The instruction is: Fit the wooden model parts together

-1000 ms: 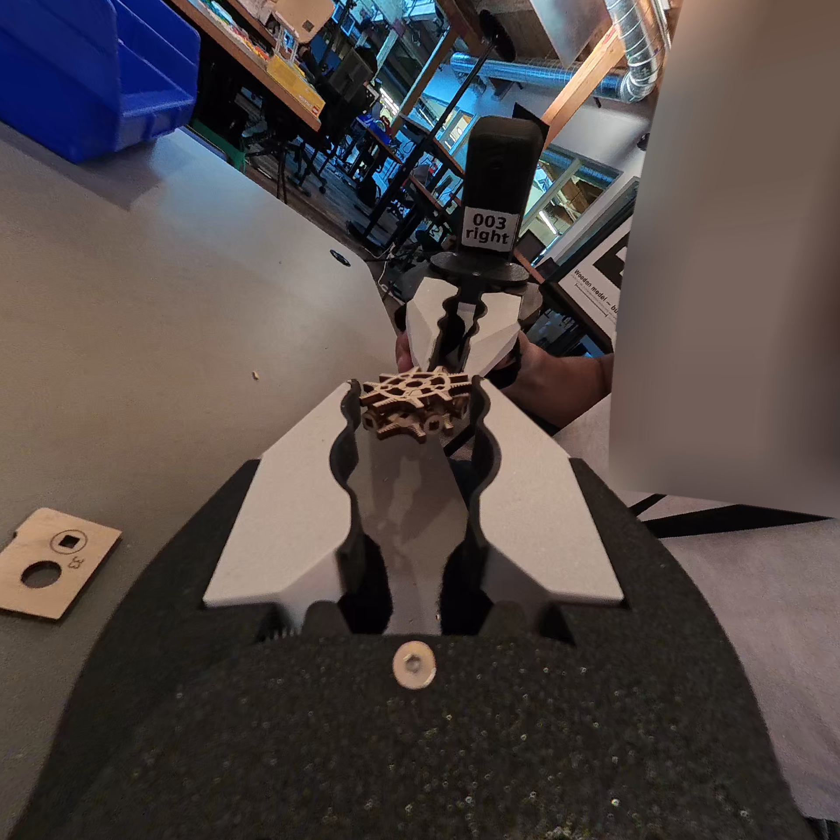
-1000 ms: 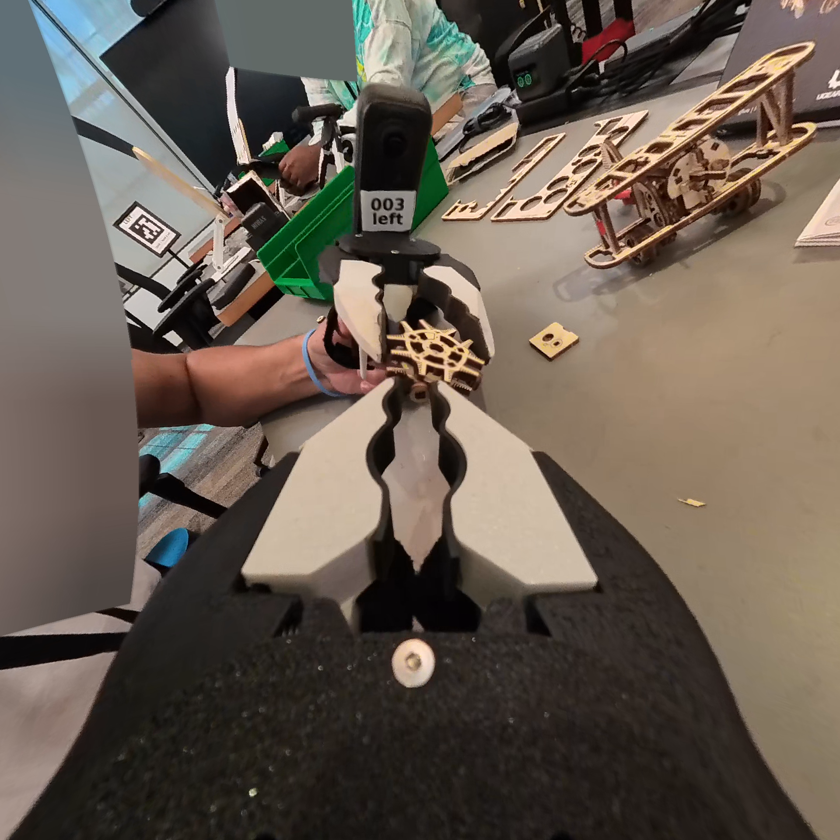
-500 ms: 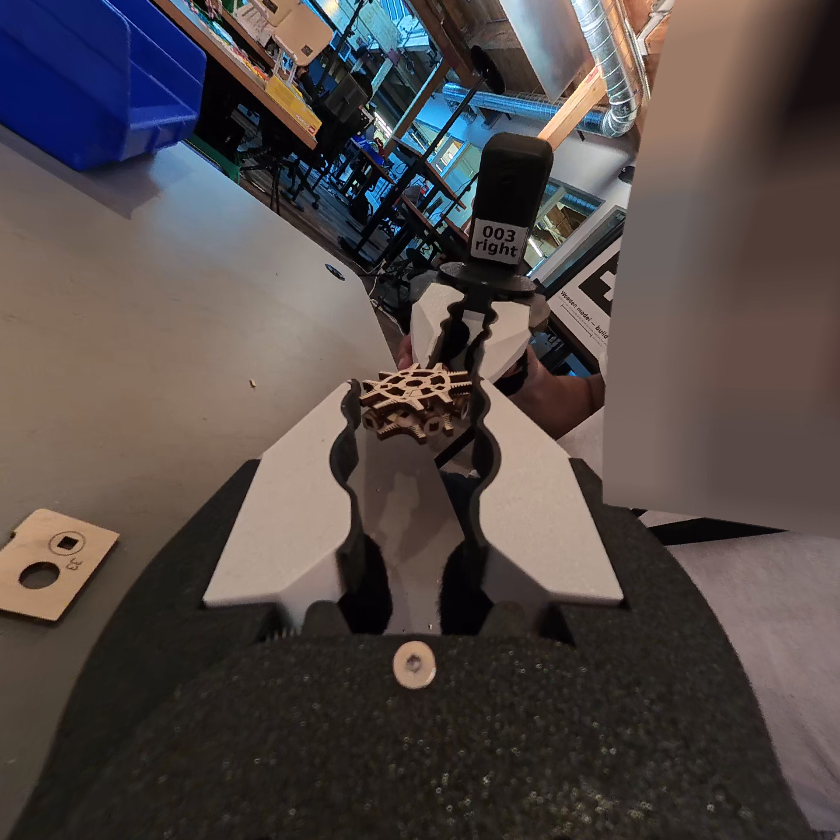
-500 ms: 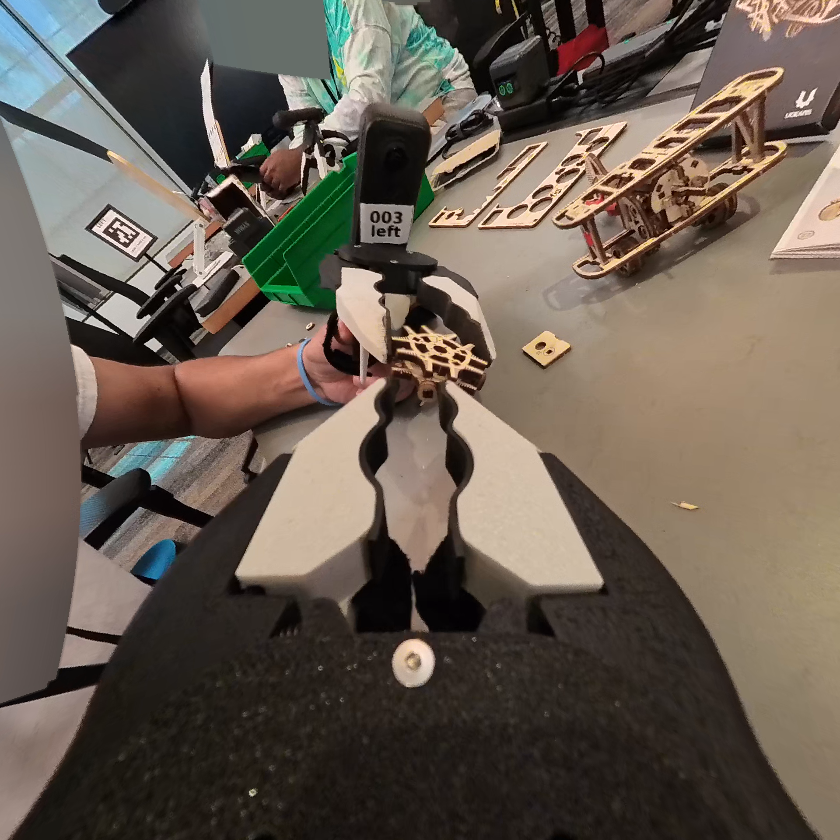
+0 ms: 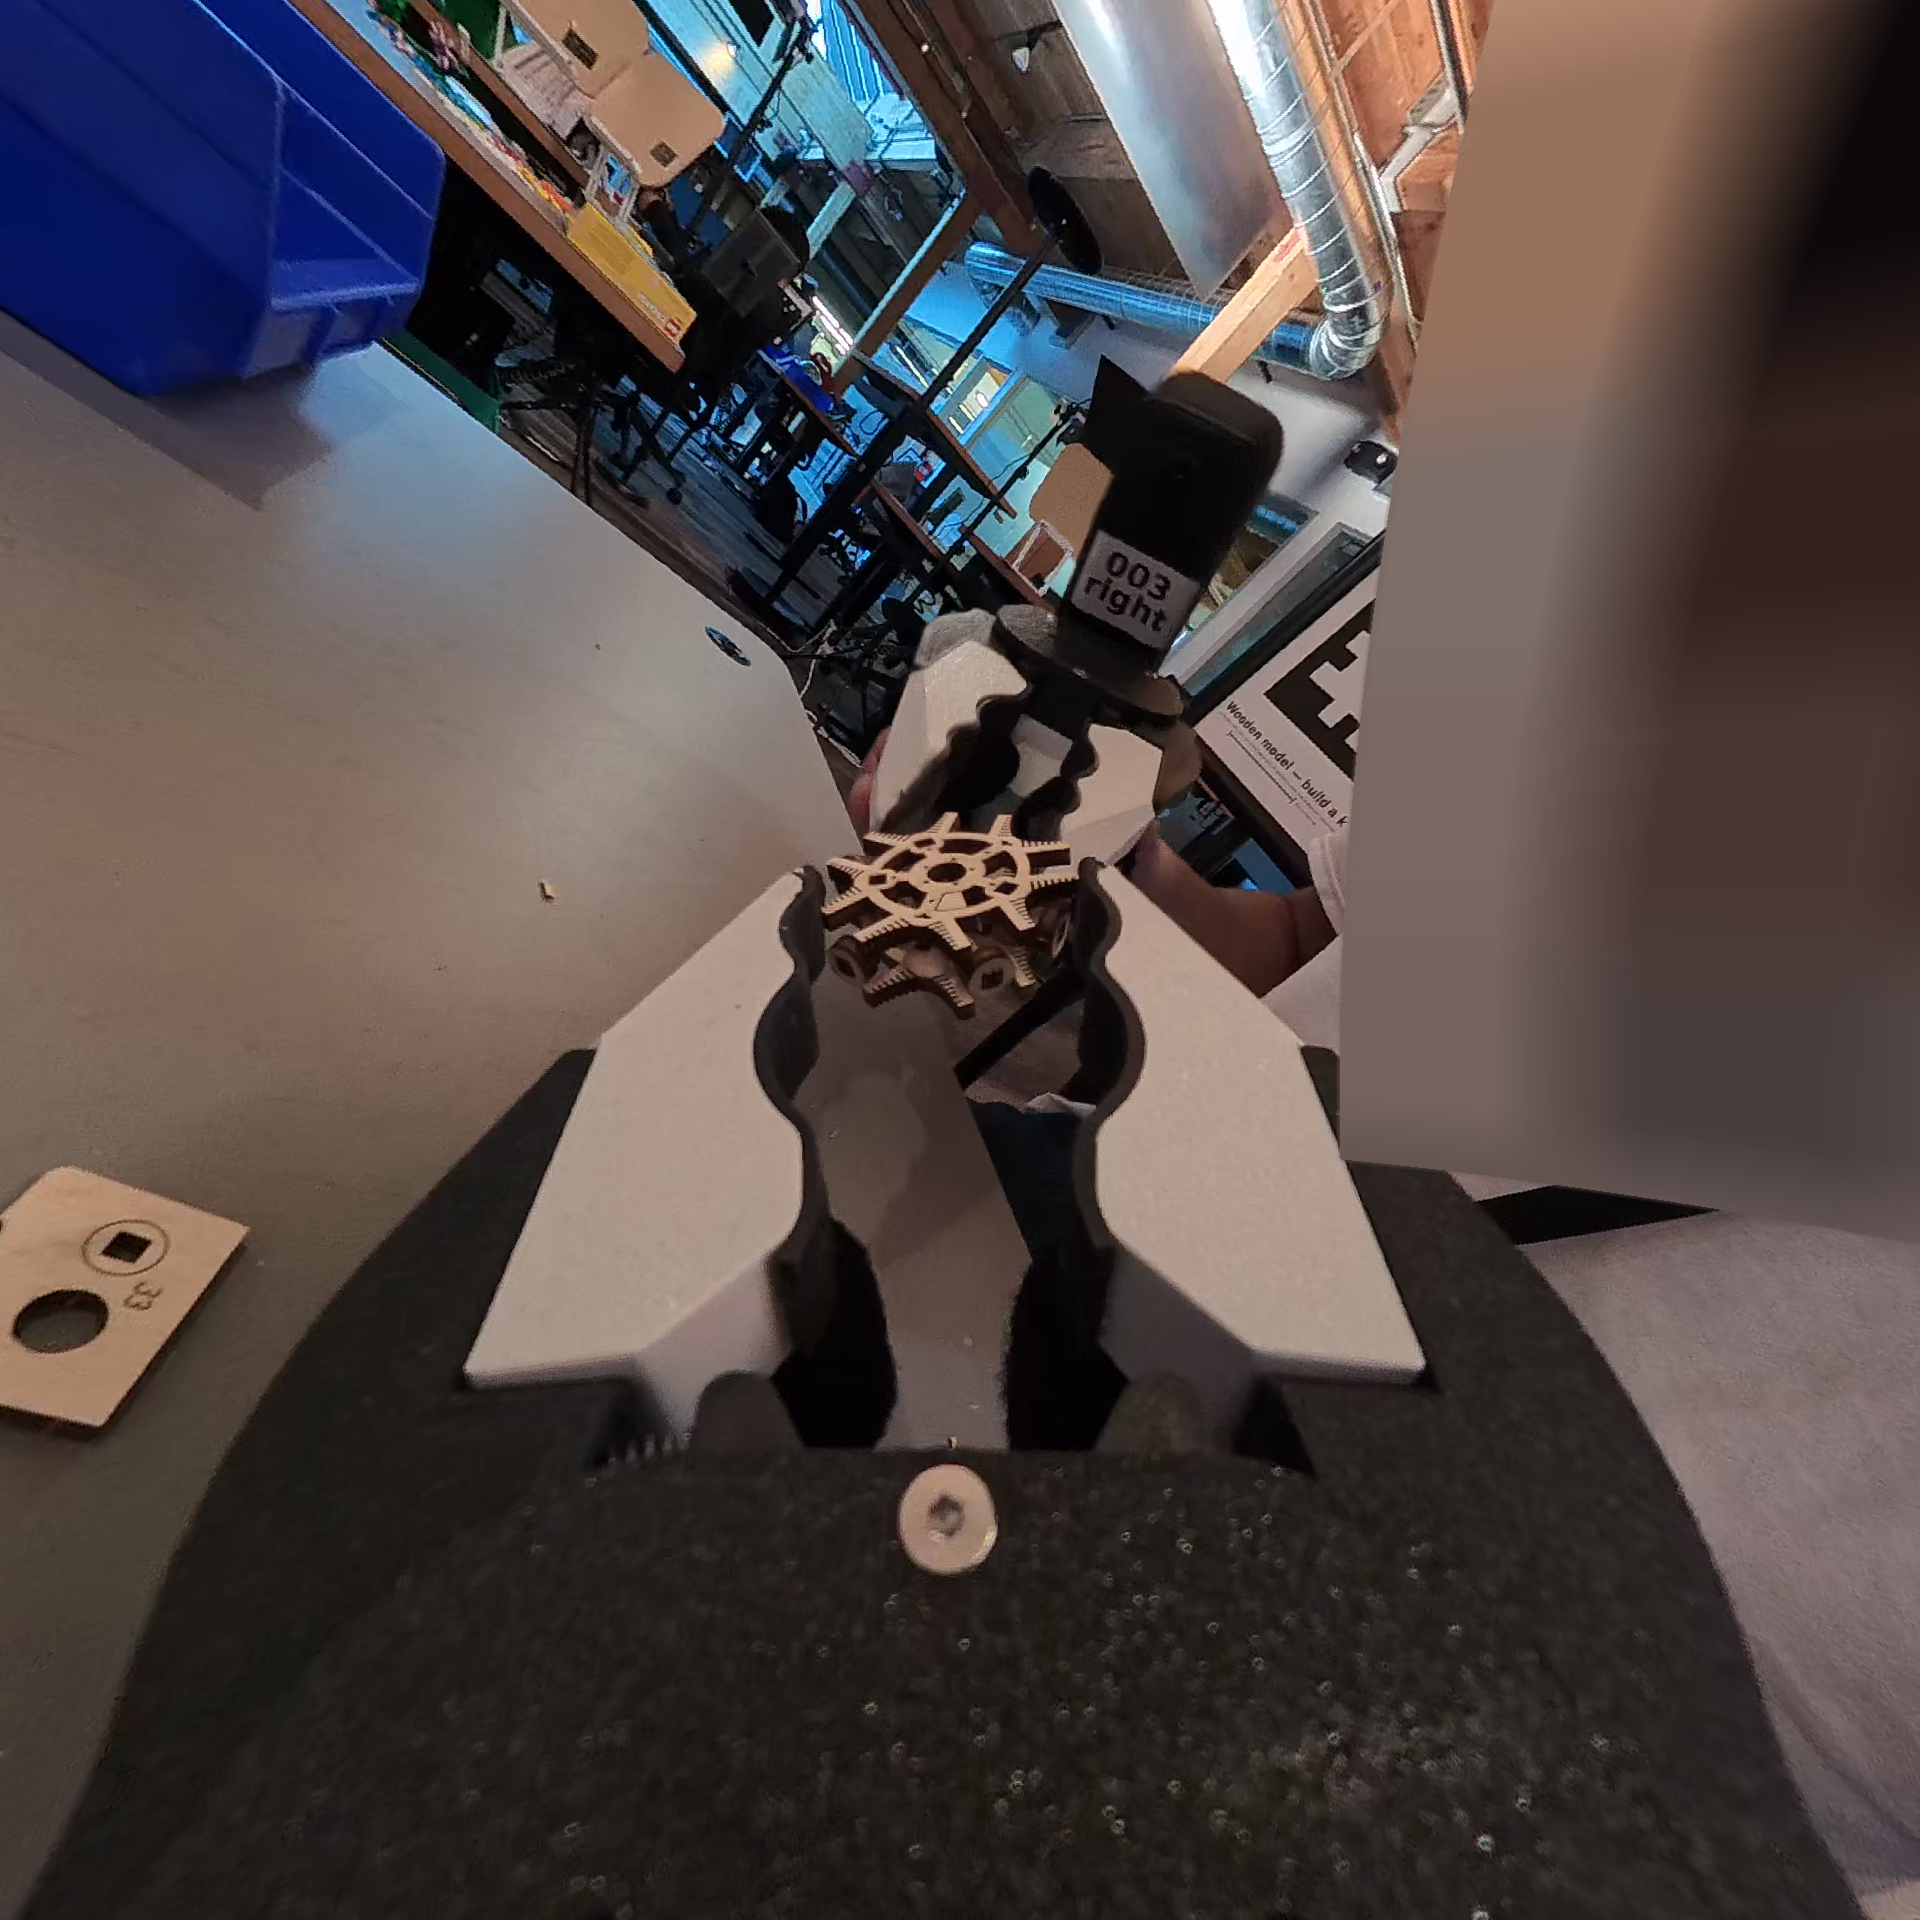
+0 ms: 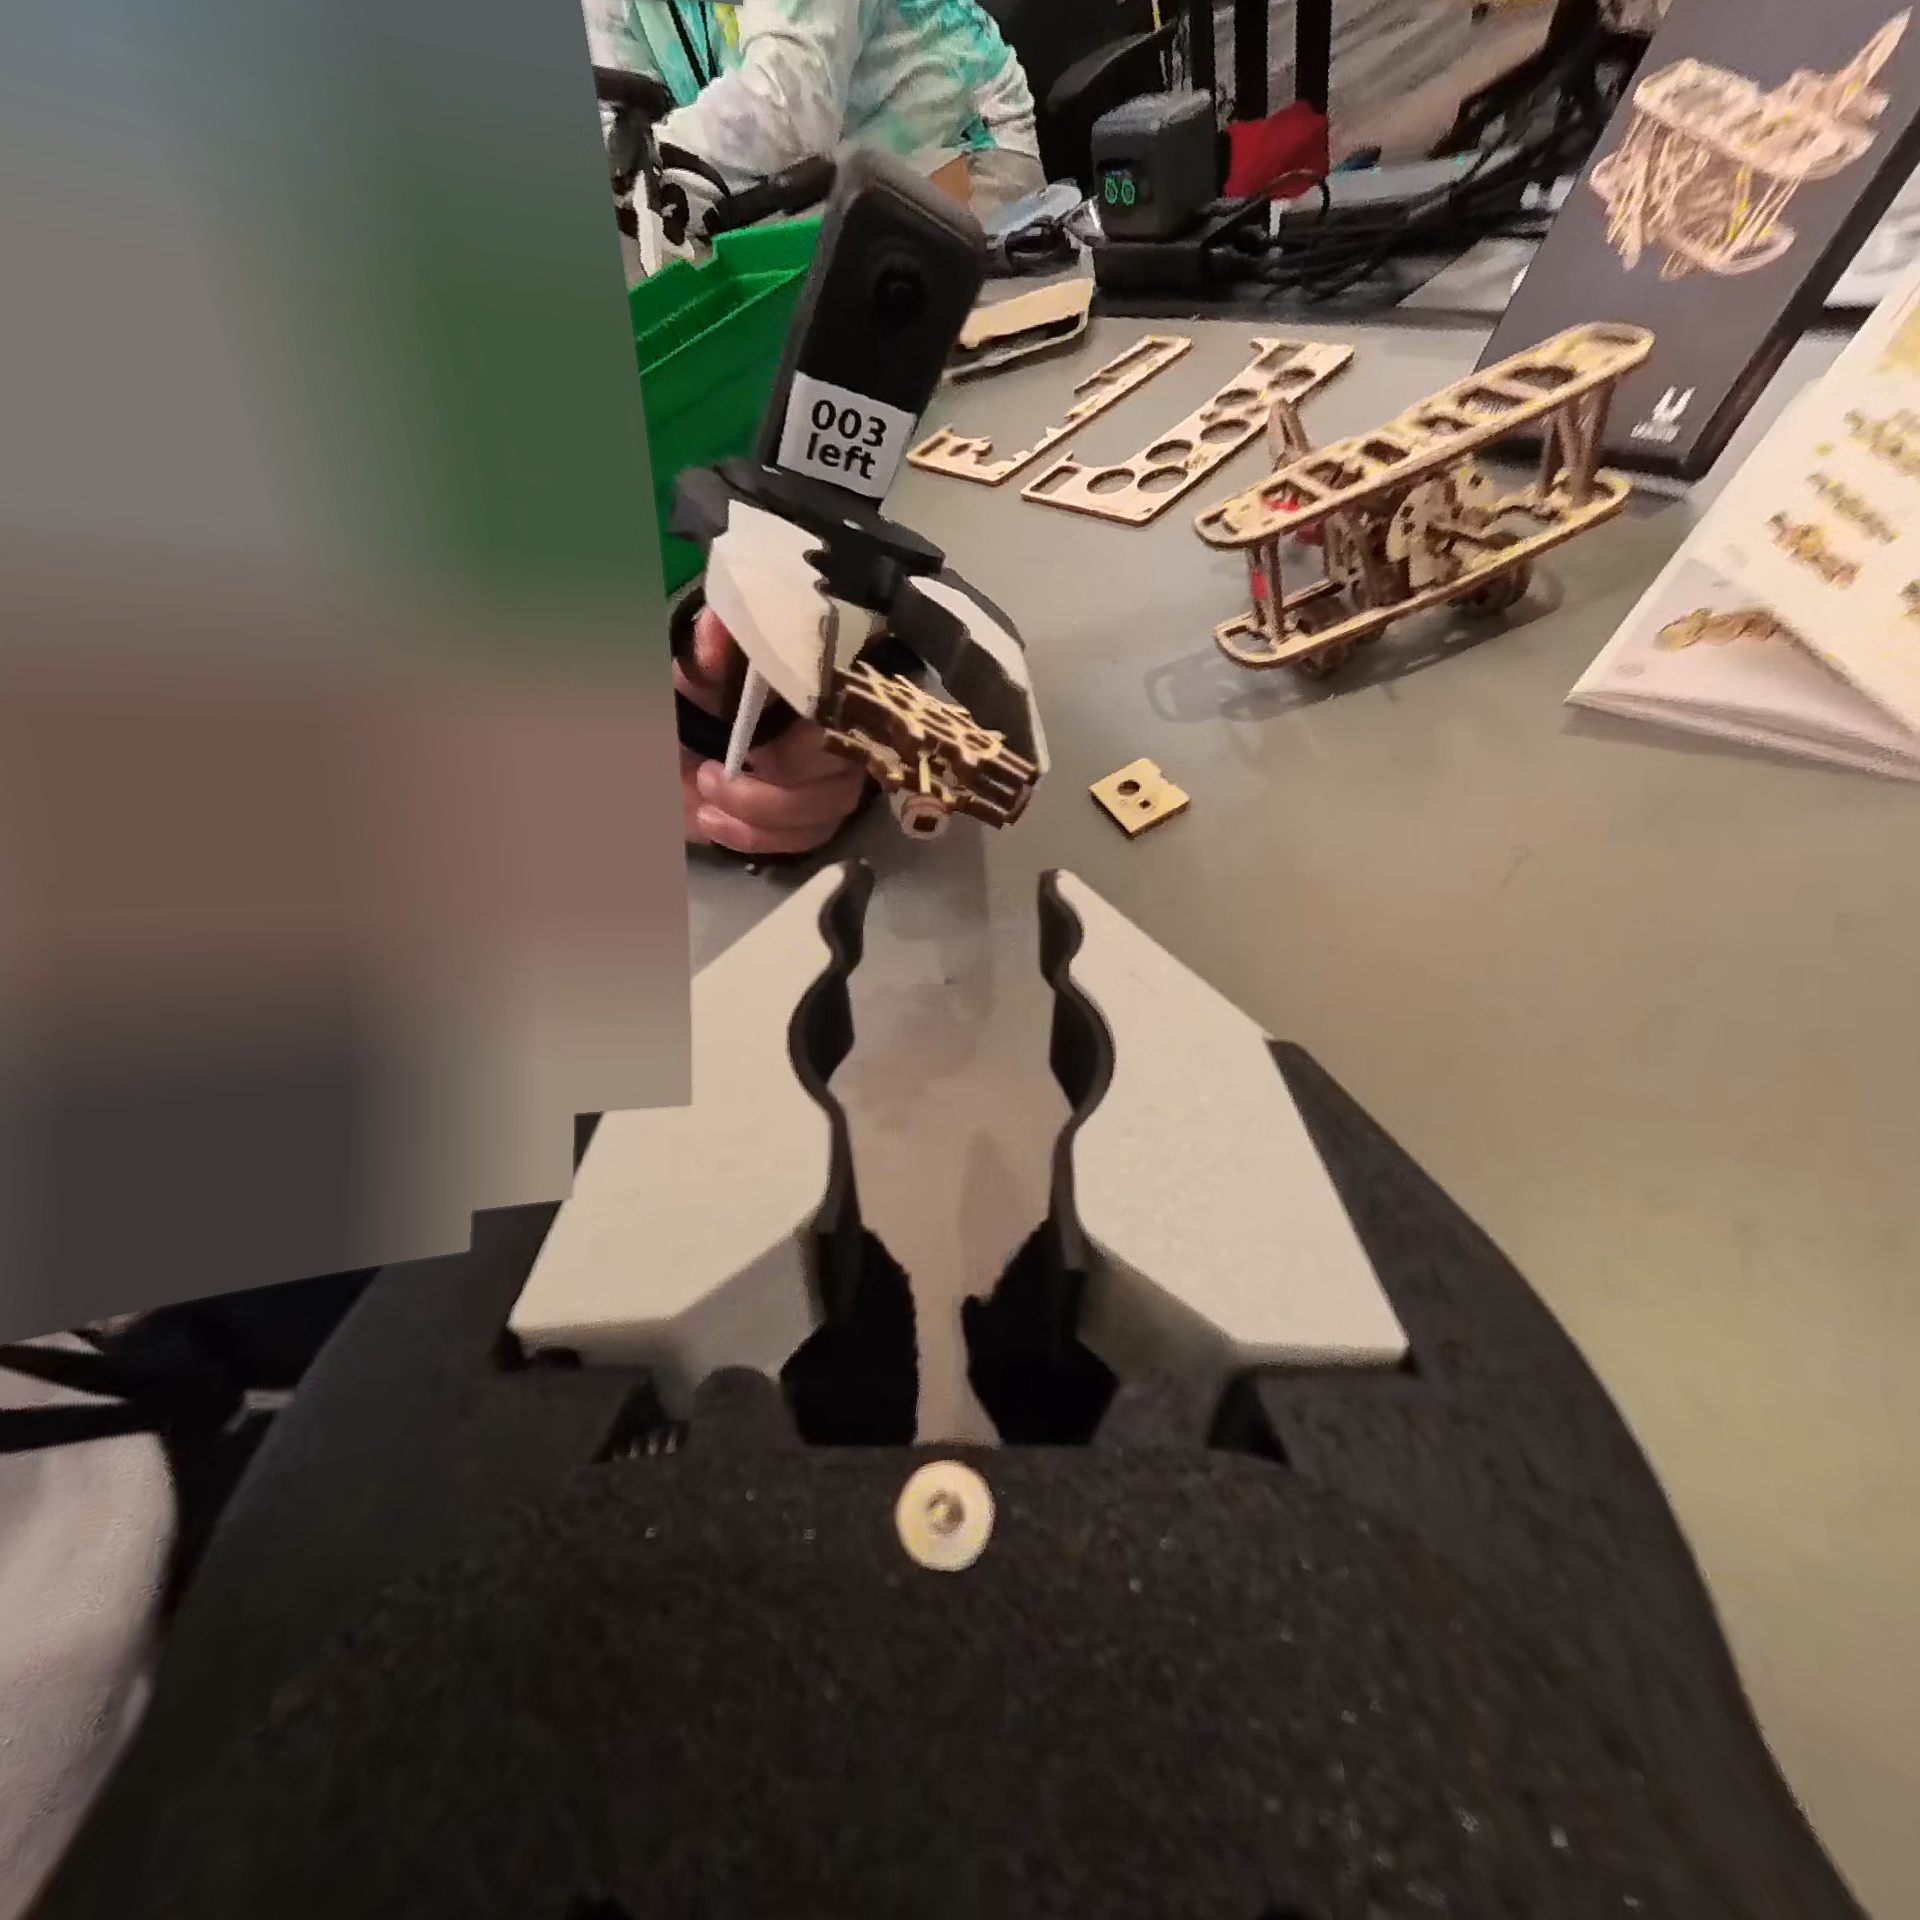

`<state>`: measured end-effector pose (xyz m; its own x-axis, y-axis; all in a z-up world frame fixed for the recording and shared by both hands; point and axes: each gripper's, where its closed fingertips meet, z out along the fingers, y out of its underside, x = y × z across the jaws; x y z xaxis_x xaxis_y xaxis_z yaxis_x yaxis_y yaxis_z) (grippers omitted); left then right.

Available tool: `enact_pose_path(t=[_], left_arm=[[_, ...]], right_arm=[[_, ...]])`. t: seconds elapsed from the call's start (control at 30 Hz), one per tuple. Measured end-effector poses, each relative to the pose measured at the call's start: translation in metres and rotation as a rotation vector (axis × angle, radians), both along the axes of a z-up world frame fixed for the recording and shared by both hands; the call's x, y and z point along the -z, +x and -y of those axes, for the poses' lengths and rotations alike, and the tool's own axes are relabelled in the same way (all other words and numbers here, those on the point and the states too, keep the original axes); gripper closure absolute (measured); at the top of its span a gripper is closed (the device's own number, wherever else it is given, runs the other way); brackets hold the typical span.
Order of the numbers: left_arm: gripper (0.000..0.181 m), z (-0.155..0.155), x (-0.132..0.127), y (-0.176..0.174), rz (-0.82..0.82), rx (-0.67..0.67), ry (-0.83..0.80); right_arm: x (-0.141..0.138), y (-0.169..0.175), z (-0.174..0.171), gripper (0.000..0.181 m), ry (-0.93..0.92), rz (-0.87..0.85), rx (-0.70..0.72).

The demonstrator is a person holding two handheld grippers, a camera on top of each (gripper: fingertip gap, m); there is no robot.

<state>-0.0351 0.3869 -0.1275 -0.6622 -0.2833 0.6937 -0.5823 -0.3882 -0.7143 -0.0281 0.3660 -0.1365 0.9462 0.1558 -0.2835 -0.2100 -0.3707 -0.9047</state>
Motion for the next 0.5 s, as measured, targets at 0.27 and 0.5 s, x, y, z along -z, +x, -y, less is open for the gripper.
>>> enact_pose_path(t=[0.27, 0.5], left_arm=[[0.136, 0.002, -0.001, -0.002, -0.016, 0.02, -0.028], [0.136, 0.0, -0.002, -0.002, -0.04, 0.017, -0.058]], right_arm=[[0.005, -0.002, 0.008, 0.145, 0.065, 0.586, -0.077], [0.002, 0.001, 0.001, 0.157, 0.097, 0.975, -0.03]])
